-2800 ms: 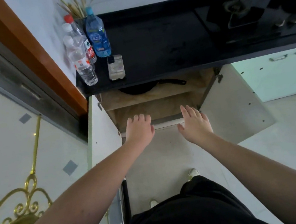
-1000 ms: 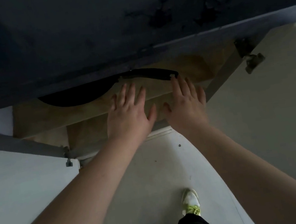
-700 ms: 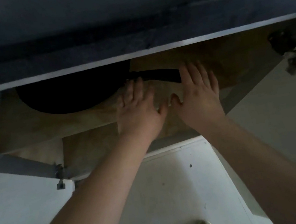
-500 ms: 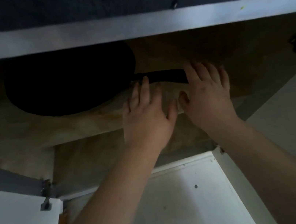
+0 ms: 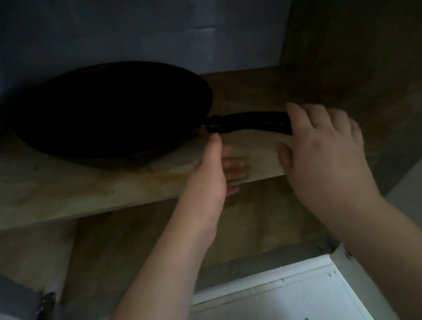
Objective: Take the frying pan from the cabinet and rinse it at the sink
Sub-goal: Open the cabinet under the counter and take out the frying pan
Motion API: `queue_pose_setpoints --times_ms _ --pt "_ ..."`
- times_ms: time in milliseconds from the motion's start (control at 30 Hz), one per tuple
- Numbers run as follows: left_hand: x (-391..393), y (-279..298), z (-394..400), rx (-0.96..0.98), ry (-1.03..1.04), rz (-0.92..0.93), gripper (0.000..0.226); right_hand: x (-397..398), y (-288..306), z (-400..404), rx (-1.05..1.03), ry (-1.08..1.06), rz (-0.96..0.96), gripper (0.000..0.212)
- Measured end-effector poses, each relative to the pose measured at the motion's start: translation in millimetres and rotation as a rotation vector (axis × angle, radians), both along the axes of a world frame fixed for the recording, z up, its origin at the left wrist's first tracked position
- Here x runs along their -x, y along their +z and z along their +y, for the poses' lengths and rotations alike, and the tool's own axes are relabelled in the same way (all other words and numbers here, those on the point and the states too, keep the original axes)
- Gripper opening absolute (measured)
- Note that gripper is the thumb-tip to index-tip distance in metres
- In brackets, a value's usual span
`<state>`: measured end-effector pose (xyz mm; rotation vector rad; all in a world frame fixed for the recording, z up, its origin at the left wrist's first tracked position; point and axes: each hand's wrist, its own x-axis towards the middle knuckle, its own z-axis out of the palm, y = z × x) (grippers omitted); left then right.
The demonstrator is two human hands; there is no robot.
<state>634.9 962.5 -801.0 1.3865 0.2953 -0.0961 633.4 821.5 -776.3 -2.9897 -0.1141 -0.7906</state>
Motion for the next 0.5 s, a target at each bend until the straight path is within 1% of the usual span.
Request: queue_pose_setpoints --times_ms 133,233,300,400,500 --pt "6 -5 0 0.351 -0.086 0.04 0.063 17 -10 6 0.002 0.015 -0.091 0.042" --pt "7 -8 1 0.484 -0.097 0.042 0.067 27 -12 7 0.011 0.047 -0.088 0.037" --pt "8 -9 2 0.539 -0.103 0.045 0.067 33 -12 8 0.029 0.058 -0.039 0.035" --pt "8 -8 5 0.633 -0.111 0.052 0.069 41 -6 12 0.001 0.071 0.059 0.035" --pt "9 -8 8 0.708 -0.129 0.061 0.073 46 3 15 -0.028 0.087 0.233 0.035"
